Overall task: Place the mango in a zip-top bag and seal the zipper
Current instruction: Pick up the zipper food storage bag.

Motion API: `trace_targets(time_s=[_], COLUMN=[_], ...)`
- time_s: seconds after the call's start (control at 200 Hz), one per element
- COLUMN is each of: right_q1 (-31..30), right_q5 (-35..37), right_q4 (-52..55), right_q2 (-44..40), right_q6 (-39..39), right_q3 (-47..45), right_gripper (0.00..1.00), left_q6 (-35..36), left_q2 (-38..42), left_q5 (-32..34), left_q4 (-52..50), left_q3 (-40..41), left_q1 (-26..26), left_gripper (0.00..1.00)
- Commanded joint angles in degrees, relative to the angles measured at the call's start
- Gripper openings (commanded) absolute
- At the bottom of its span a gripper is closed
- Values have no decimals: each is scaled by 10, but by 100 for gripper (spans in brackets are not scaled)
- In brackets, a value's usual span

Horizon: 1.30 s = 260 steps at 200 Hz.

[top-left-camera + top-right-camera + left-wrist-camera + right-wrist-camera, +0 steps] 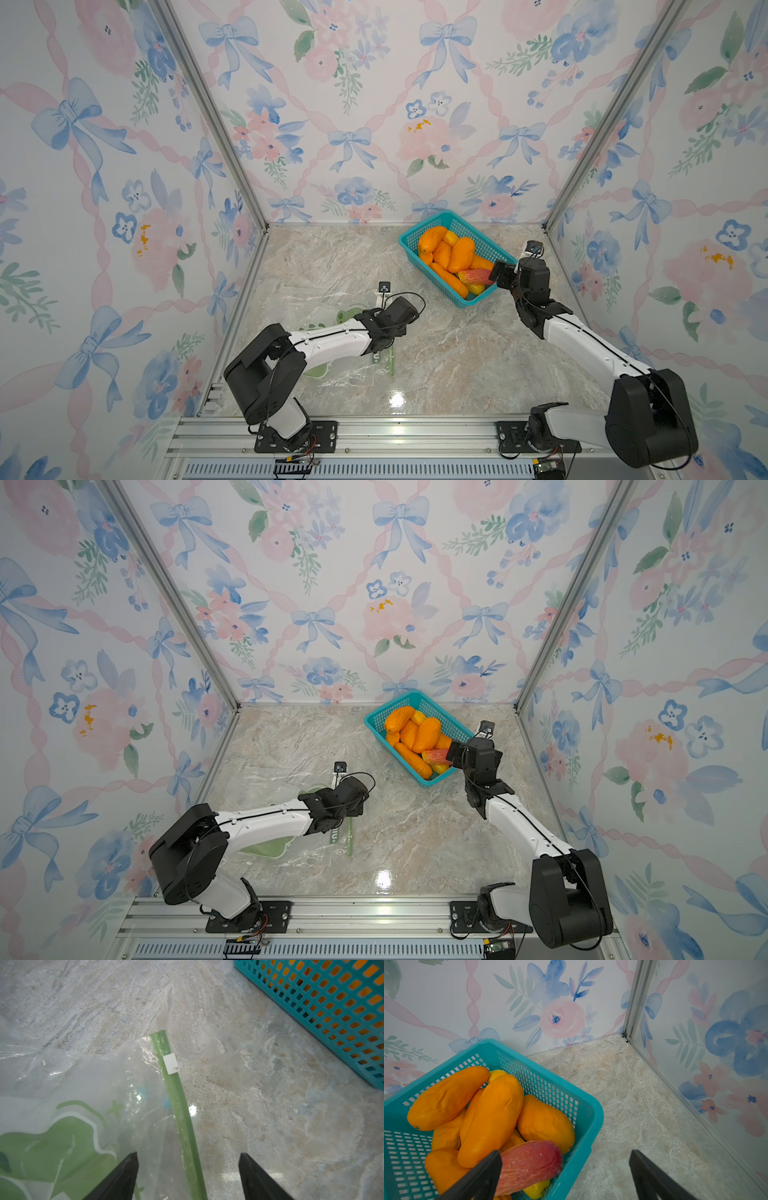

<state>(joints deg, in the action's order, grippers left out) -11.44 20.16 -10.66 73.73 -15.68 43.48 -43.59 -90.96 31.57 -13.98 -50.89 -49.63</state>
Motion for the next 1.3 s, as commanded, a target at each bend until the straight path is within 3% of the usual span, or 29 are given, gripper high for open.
trace_targets(time_s=[0.0,0.295,0.535,0.77,0.995,1.135,1.295], right_q1=[-7,-16,-20,-30,-57,-98,-124], right_q5=[-5,-9,-8,-16,-79,-143,-256], right_q4=[-1,-5,0,17,99,157,148], right_q2=[11,26,33,44,71,109,156], right_q6=[-7,-9,-8,-13,-60,-85,-133], right_q3=[20,30,41,58,122,190,237], right_gripper=[99,99,99,99,99,99,99], left_q6=[-16,-12,-7,22,146,226,290], left_q2=[-18,-51,-42,-14,8,10,7], left_q5=[16,21,32,47,45,-4,-81], left_q4=[-62,-81,-87,-84,-72,-53,-8], left_q3=[-12,-31,-40,-57,-133,-188,-226], left_q1=[-3,-2,4,23,62,100,145], left_gripper=[78,80,37,0,0,0,0])
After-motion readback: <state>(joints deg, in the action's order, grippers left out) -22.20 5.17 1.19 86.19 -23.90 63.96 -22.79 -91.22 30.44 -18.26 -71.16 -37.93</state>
